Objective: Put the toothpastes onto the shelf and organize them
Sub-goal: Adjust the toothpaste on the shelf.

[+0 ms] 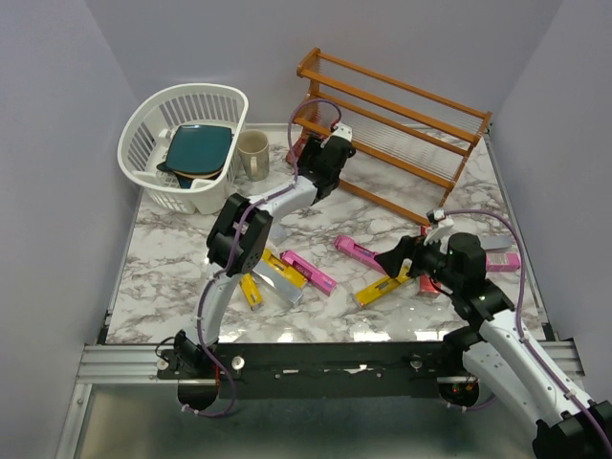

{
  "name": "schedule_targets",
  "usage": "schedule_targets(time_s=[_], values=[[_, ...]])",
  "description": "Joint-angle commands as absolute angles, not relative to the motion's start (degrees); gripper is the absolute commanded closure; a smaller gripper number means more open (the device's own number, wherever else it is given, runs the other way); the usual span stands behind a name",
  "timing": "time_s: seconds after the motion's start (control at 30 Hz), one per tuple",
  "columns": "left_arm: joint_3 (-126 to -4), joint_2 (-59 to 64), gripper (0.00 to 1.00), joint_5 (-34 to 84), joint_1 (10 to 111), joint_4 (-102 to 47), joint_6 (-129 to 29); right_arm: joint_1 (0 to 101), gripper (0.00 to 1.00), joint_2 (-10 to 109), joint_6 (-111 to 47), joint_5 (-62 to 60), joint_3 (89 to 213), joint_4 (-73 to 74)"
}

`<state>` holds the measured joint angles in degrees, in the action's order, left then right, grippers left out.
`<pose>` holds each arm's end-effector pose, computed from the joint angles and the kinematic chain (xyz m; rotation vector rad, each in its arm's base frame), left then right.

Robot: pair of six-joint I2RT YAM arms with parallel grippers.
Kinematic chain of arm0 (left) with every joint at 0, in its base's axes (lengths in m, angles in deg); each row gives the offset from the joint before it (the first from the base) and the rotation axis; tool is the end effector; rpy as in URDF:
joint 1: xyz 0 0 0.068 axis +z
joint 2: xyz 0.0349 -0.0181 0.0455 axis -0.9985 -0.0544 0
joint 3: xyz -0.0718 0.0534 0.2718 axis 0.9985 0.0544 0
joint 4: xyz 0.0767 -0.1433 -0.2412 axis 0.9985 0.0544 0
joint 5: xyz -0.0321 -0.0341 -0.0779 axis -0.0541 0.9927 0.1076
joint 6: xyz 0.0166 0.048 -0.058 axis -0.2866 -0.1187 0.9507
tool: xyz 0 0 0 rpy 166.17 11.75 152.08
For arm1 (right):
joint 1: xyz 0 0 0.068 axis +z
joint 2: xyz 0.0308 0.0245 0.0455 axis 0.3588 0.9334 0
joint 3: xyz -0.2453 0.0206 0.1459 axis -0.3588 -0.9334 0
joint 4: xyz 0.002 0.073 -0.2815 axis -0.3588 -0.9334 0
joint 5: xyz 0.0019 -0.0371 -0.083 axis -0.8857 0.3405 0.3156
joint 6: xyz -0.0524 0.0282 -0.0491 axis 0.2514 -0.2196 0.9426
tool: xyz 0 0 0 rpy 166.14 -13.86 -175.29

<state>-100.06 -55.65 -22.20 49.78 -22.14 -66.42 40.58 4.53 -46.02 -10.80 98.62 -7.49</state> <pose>0.4992 -0.3256 0.1832 0.3234 1.9541 0.3532 0.1868 0.0872 0.2227 -0.1835 2.0021 0.7553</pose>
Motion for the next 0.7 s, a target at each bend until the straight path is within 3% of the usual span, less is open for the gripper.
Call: schedule_targets(time_s=[0.0, 0.37, 0.67], values=[[-95.25, -45.05, 0.21, -19.72, 50.32, -23.74, -58.60, 40.89, 0.00, 3.22, -45.86, -10.02, 100.40, -8.82], [-78.64, -30.29, 0.12, -9.35, 52.60, -23.38, -37.51, 40.98, 0.00, 0.41, -46.47, -9.94, 99.87, -9.61], [-64.75, -18.07, 0.06, -4.43, 53.57, -24.88, -31.17, 40.98, 0.00, -3.11, -48.58, -3.27, 101.19, -15.50]])
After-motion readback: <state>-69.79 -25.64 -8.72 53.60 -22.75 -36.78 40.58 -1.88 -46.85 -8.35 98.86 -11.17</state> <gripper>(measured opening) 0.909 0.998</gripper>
